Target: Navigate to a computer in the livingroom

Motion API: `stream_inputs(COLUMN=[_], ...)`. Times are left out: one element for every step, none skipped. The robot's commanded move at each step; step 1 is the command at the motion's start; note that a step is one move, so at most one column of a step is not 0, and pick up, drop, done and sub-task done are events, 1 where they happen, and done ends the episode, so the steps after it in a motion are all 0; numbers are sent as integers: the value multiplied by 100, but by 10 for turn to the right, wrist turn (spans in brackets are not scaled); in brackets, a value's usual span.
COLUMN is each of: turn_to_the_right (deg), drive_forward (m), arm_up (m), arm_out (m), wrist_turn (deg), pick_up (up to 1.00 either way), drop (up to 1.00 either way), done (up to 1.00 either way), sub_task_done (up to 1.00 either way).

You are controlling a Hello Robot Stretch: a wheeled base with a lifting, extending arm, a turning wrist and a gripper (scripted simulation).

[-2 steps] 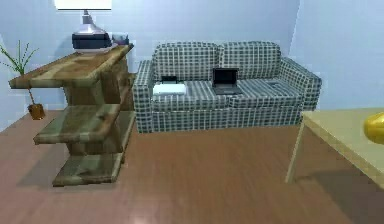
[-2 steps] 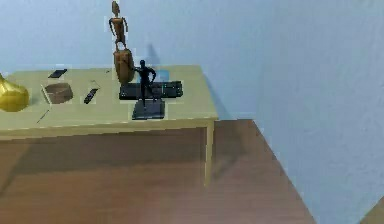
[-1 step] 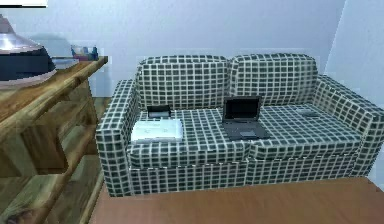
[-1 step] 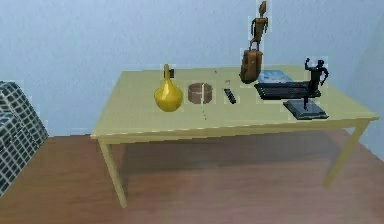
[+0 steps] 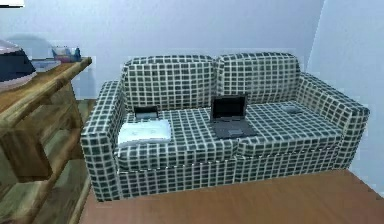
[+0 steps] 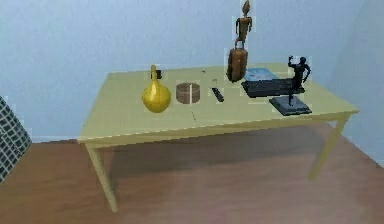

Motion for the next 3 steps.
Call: stream_inputs(turn_to_the_right=[0, 180, 0], drive_forward=[55, 0, 0], arm_up=[0, 0, 0], arm_out=[0, 0, 0], wrist_turn=[0, 0, 0], pick_up=[0, 0, 0], drop=[0, 0, 0], done=[0, 0, 100], sub_task_done=[0, 0, 0])
